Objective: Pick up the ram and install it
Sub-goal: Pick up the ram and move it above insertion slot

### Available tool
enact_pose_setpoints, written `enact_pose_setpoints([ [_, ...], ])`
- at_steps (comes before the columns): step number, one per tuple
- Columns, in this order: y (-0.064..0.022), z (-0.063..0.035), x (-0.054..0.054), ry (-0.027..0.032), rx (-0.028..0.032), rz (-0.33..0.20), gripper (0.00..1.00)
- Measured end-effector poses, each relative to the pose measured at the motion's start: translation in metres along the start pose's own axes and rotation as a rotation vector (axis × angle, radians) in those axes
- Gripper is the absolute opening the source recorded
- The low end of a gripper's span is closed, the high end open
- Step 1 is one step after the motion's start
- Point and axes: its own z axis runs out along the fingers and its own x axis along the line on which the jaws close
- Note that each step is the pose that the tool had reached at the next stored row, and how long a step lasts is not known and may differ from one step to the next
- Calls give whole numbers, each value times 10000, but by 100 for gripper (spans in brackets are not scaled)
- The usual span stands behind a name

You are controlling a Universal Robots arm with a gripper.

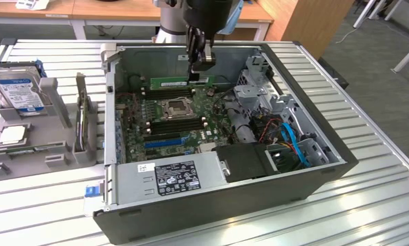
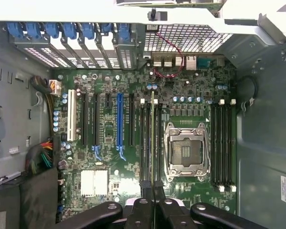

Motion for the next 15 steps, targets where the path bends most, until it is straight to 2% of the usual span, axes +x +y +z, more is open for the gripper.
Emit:
enact_pose_setpoints([
  [5, -3, 58, 2, -3, -1, -1, 12],
  [15, -5, 114, 3, -2, -1, -1, 12],
])
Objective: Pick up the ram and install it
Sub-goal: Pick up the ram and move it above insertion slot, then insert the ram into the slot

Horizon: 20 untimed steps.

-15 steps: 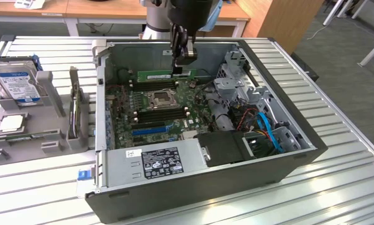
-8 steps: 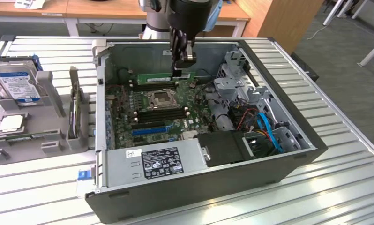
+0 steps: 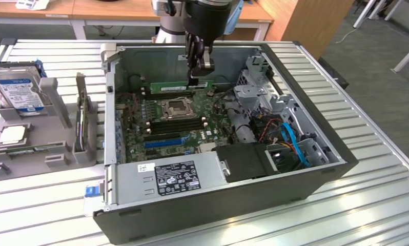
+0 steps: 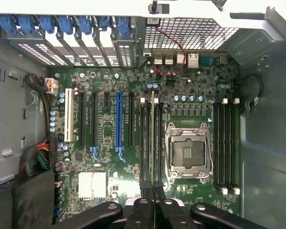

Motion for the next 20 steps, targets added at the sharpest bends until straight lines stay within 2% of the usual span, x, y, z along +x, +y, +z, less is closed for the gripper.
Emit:
enact_pose_setpoints([
  [6, 0, 4, 0, -1, 1, 0, 12],
  [8, 0, 7, 0, -30, 0, -1, 12],
  [10, -1, 20, 0, -34, 1, -2, 12],
  [20, -3, 61, 2, -31, 0, -1, 12],
])
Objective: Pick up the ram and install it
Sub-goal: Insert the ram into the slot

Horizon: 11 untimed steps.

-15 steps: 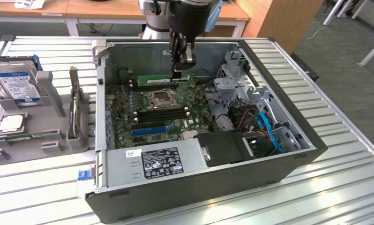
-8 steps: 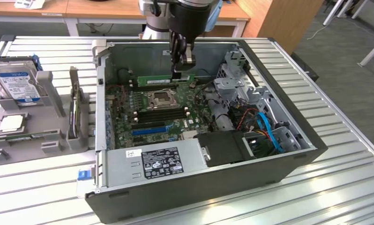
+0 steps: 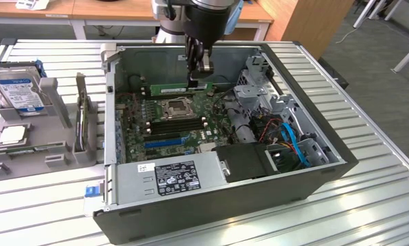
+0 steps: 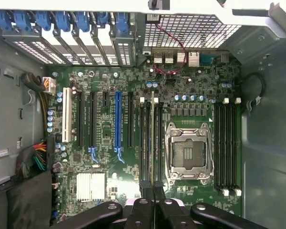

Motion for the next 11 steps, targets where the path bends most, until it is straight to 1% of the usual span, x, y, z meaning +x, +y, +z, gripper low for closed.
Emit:
enact_pose_setpoints([
  [11, -2, 44, 1, 0, 0, 0, 12],
])
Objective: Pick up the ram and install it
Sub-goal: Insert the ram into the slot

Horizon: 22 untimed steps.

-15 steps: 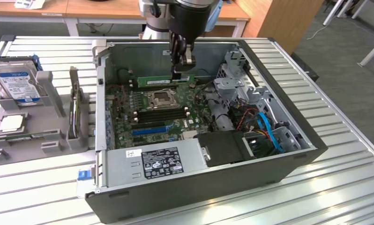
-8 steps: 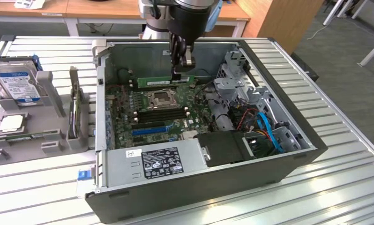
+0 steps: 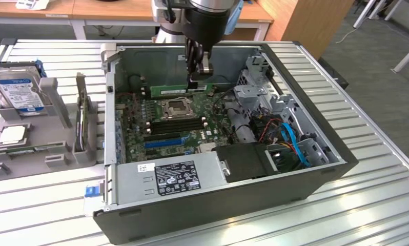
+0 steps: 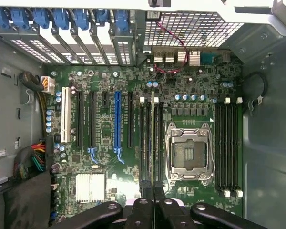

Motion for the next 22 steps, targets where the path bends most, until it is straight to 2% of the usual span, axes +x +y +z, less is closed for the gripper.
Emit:
enact_pose_setpoints([
  [9, -1, 16, 0, -3, 1, 0, 12],
  [22, -6, 139, 4, 0, 2, 0, 12],
])
